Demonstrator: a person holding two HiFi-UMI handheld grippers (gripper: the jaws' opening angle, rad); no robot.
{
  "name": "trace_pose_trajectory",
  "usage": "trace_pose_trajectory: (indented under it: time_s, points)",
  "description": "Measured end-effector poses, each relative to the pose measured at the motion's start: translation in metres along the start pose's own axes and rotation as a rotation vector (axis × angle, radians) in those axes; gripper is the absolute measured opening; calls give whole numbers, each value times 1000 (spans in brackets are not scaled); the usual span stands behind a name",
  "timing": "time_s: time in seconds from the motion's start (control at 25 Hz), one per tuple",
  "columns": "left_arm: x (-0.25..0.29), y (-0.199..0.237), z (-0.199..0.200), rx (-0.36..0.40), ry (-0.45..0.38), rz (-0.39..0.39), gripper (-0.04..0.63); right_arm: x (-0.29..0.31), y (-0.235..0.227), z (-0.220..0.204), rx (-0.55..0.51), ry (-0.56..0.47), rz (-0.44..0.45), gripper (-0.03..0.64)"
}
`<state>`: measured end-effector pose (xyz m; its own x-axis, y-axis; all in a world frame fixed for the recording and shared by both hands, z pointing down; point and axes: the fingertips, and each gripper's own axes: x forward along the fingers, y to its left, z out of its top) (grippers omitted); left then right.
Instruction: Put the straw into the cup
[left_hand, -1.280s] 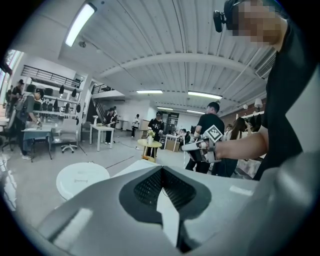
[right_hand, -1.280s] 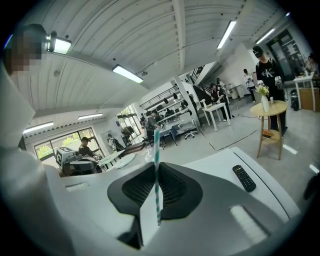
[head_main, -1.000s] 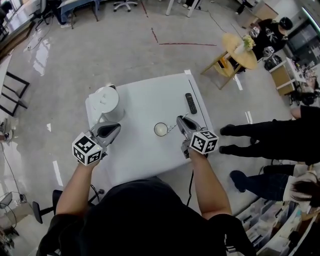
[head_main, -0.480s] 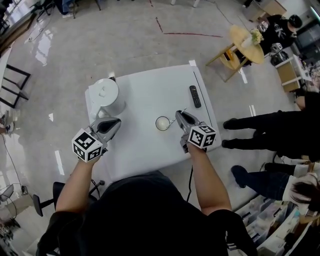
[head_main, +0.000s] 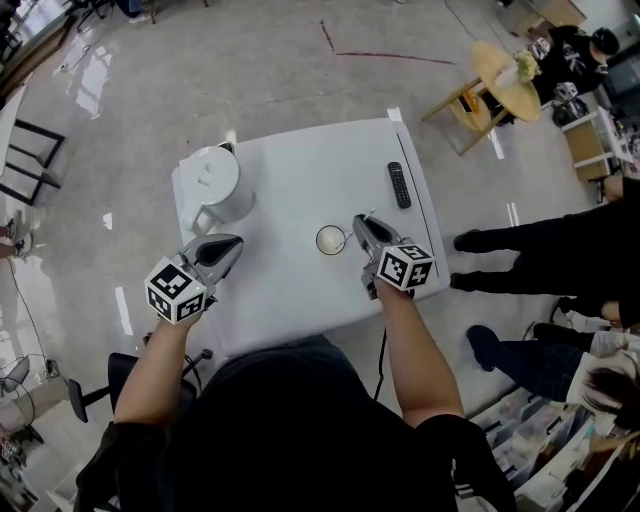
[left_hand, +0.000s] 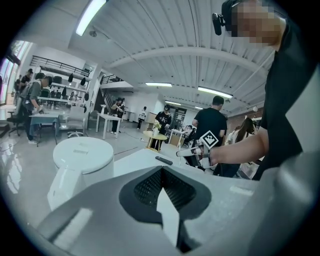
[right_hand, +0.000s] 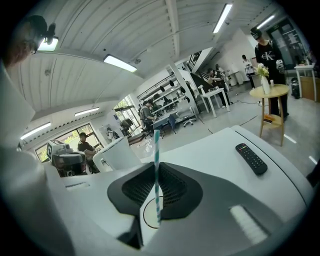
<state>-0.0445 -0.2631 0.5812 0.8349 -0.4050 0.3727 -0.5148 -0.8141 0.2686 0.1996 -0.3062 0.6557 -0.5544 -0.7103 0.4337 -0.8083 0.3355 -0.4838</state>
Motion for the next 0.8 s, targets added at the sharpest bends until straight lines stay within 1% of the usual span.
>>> trace_pose_trajectory:
  time_s: [0.24, 0.52, 0.8]
  points:
    - [1, 4, -11, -25, 8, 7, 0, 9, -6, -13, 3, 19, -3, 54]
    - [8, 1, -30, -65, 36, -12, 0, 16, -10, -28, -4, 38, -12, 55]
    - [8, 7, -38, -86, 47, -4, 0, 21, -13, -42, -22, 64, -19, 54]
